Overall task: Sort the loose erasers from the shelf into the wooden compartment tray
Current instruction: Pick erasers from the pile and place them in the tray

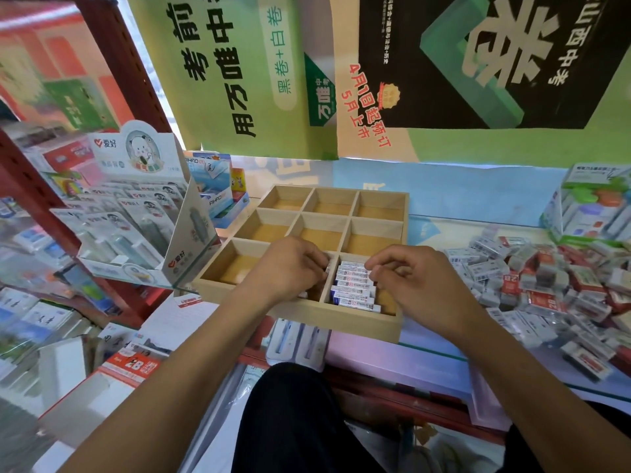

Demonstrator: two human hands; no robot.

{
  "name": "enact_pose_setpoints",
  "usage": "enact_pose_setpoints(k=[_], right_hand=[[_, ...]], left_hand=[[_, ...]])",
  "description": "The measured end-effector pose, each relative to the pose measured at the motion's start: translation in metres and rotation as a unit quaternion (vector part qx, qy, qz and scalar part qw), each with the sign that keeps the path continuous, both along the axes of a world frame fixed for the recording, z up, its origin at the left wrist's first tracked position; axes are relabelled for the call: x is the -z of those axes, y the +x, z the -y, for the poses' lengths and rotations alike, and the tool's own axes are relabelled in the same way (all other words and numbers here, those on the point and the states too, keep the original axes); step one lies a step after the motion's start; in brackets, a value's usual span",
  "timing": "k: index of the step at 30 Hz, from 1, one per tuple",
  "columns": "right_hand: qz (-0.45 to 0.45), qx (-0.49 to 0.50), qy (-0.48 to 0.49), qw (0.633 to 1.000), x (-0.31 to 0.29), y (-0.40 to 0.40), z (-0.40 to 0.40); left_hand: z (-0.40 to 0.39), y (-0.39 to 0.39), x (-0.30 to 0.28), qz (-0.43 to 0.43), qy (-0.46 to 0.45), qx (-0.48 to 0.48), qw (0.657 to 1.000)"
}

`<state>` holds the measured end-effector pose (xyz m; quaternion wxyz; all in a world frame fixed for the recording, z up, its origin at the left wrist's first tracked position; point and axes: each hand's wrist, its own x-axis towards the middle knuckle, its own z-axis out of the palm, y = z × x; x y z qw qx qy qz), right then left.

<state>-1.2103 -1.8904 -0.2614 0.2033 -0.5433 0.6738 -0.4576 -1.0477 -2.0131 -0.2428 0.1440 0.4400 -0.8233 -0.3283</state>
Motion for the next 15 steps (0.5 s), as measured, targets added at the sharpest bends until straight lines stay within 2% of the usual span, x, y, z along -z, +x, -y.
enact_pose_setpoints(k=[3, 6, 11, 15], right_hand=[[-0.003, 0.0, -0.008, 1.0, 0.001, 0.001, -0.001], [-0.004, 0.004, -0.013, 1.0, 0.002, 0.001, -0.002], [-0.01, 0.012, -0.019, 1.0, -0.003, -0.004, -0.005], [-0.026, 0.033, -0.029, 0.999, -0.006, -0.016, -0.024]], left_hand=[[0.001, 0.0, 0.001, 0.013, -0.011, 0.007, 1.0], [-0.001, 0.003, 0.004, -0.021, -0.012, -0.009, 1.0], [-0.012, 0.009, 0.004, -0.107, -0.124, -0.056, 0.985], [-0.038, -0.01, -0.001, -0.23, -0.046, -0.016, 0.972]])
